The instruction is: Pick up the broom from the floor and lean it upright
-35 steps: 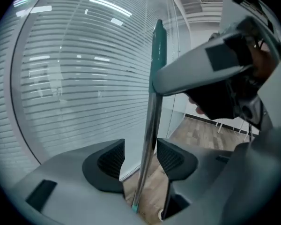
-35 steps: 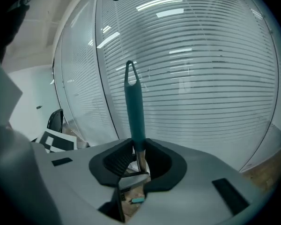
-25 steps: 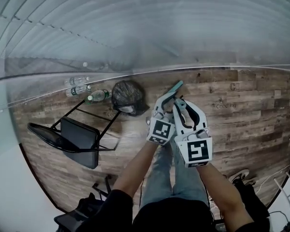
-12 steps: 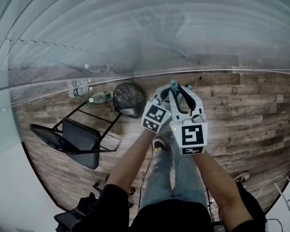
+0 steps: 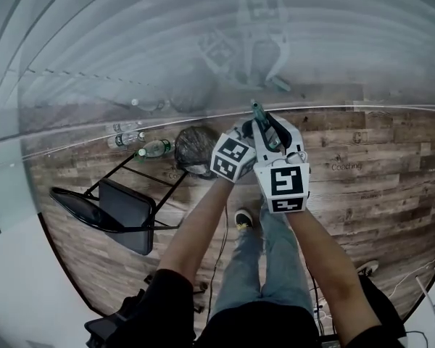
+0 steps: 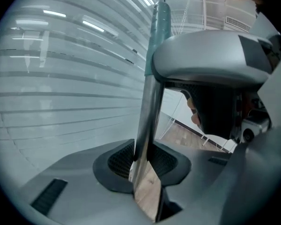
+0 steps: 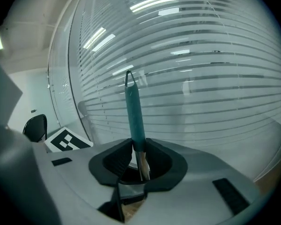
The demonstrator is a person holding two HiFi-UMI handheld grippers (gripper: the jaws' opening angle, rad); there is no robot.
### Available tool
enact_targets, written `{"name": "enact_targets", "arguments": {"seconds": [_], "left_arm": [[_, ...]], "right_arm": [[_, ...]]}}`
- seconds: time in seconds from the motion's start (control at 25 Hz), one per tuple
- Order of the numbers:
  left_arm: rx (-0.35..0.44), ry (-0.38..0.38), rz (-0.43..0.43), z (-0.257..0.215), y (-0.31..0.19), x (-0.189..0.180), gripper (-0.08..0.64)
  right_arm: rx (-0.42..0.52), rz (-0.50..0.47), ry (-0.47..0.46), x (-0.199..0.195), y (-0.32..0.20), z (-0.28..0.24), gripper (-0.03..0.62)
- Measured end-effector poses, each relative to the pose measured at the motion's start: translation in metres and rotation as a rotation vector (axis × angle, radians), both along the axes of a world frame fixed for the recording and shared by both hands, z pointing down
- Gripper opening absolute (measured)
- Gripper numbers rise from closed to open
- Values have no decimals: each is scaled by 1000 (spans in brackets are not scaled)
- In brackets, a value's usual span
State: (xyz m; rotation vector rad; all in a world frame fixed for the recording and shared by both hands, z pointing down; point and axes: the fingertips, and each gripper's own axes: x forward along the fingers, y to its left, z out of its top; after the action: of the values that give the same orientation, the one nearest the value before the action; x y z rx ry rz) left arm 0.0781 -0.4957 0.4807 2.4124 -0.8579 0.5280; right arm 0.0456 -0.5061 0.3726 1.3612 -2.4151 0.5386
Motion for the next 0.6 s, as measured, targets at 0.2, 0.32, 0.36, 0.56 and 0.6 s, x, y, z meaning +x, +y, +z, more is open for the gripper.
{"name": "enact_targets", "arguments": {"seconds": [0.2, 0.32, 0.36, 0.56, 0.6], "left_arm": [[17, -27, -4, 1, -9, -2, 95], [17, -53, -2, 4, -12, -2, 95], [12, -52, -8, 4, -12, -3, 95], [-1, -50, -27, 6, -12, -5, 115], [-6, -49, -33, 7, -12, -6, 131]], "right_arm": [[0, 5, 5, -2, -10, 1, 97], [-5, 15, 7, 1, -12, 4, 97], [-6, 19, 8, 2, -13, 4, 97], [7, 17, 16, 2, -15, 4, 100], [9, 15, 14, 2, -15, 3, 100]]}}
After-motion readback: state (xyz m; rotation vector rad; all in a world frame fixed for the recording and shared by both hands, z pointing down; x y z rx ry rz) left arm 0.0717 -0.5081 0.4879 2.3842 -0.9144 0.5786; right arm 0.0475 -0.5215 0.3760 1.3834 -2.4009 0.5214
